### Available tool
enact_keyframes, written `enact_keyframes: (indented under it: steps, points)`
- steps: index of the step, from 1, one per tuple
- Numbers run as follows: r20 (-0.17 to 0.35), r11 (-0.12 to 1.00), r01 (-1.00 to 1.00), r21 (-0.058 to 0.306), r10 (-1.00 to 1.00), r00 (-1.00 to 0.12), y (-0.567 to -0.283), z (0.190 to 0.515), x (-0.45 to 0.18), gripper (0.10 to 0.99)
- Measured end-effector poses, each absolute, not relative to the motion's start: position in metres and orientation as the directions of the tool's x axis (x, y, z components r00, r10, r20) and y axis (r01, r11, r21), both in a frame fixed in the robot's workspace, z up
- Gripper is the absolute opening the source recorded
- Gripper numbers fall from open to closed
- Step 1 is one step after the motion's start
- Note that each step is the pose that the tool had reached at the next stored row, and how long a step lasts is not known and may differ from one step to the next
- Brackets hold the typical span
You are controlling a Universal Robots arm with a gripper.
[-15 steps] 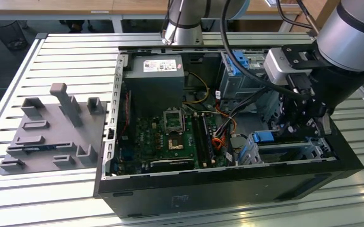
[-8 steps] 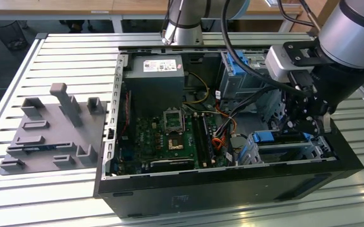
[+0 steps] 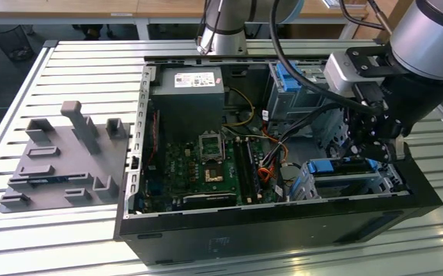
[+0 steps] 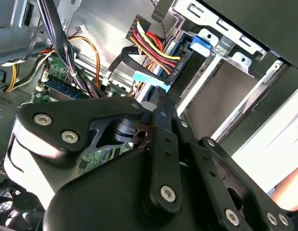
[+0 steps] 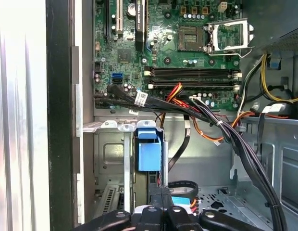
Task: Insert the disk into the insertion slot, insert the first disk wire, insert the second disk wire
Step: 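Insert the second disk wire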
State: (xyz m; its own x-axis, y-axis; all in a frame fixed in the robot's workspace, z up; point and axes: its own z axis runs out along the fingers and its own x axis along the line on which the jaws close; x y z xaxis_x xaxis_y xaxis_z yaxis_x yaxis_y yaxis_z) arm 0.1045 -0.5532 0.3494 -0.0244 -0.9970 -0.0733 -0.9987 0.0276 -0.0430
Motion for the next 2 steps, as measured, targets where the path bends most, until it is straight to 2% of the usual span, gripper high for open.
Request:
enact_keyframes:
  steps: [2]
  points:
    - [-0.073,0.028,-0.999,-0.043,-0.997,-0.024,-0.5531,0.3496,0.1046,0.106]
